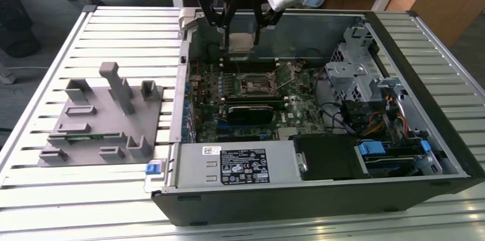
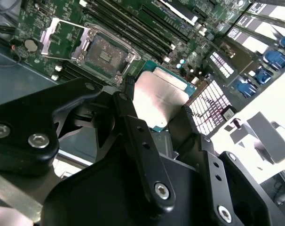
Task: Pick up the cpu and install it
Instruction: 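Pick up the cpu and move it towards the insertion slot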
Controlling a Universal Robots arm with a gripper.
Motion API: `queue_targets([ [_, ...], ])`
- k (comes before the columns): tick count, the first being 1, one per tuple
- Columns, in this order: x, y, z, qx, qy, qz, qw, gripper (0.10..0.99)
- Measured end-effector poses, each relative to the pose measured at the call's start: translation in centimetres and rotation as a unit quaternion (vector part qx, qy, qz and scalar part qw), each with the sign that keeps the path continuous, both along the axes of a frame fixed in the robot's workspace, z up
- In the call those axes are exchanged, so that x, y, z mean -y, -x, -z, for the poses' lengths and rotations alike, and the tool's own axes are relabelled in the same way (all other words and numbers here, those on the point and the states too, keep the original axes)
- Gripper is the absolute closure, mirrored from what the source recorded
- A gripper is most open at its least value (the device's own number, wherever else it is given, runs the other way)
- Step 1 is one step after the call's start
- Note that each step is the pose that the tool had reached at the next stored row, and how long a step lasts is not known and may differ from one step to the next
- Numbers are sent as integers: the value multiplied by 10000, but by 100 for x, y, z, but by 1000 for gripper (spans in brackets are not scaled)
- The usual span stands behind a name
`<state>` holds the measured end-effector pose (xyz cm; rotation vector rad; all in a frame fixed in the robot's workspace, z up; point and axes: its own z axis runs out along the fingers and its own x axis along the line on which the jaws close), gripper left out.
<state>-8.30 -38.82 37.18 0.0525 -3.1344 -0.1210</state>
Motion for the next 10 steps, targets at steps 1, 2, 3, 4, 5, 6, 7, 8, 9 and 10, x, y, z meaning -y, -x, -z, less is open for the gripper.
queue_targets([
  [1,0,-3,2,1,1,0,10000,545],
  [2,0,-6,4,1,0,1,10000,545],
  [3,0,-9,5,1,1,1,10000,545],
  [4,0,-13,6,1,1,1,10000,545],
  [5,0,-18,7,1,1,1,10000,545],
  [6,0,-22,8,1,1,1,10000,545],
  [7,0,-27,8,0,1,1,10000,545],
  [8,0,-33,9,0,1,1,10000,545],
  [9,0,-38,9,0,2,0,10000,545],
  [10,0,-42,10,0,1,1,10000,545],
])
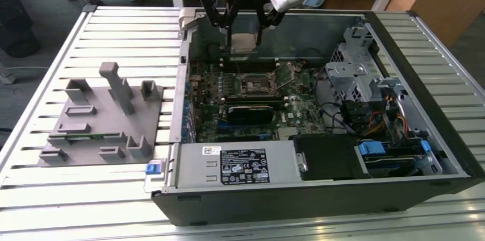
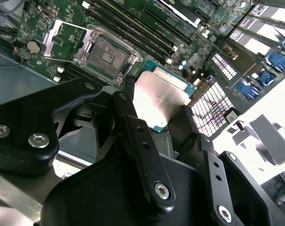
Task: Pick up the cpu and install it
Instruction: 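Pick up the cpu and move it towards the insertion slot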
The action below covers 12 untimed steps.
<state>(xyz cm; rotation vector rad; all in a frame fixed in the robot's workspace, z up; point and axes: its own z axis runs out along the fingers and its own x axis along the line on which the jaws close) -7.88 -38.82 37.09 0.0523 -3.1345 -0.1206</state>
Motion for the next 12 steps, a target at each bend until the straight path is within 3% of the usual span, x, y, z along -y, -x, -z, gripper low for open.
queue_targets([
  [12,0,-80,2,0,0,0,10000,545],
])
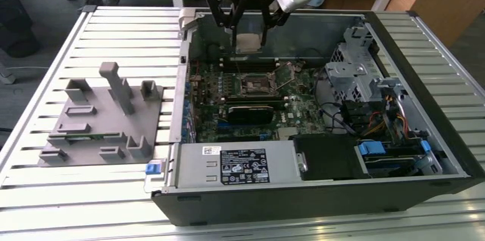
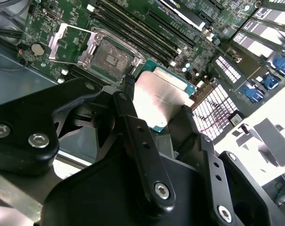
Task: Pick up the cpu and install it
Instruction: 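Pick up the cpu and move it towards the insertion slot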
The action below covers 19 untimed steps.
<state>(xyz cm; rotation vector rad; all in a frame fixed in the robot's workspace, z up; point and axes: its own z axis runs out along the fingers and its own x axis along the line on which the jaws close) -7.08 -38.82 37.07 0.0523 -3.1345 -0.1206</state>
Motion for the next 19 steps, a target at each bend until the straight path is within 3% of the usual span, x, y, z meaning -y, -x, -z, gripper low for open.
queue_targets([
  [19,0,-151,2,0,0,0,10000,545],
])
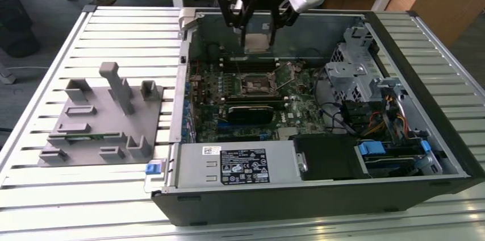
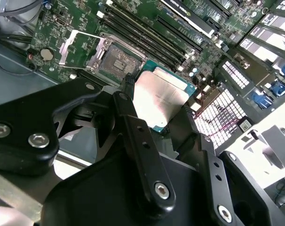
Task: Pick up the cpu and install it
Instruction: 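Pick up the cpu and move it towards the insertion slot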
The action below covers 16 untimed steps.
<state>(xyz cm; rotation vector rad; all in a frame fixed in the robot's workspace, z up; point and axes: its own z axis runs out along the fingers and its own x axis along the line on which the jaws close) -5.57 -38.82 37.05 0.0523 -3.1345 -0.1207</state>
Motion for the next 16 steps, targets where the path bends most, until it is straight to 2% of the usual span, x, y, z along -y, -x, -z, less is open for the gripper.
queue_targets([
  [16,0,-125,1,0,0,0,10000,545],
])
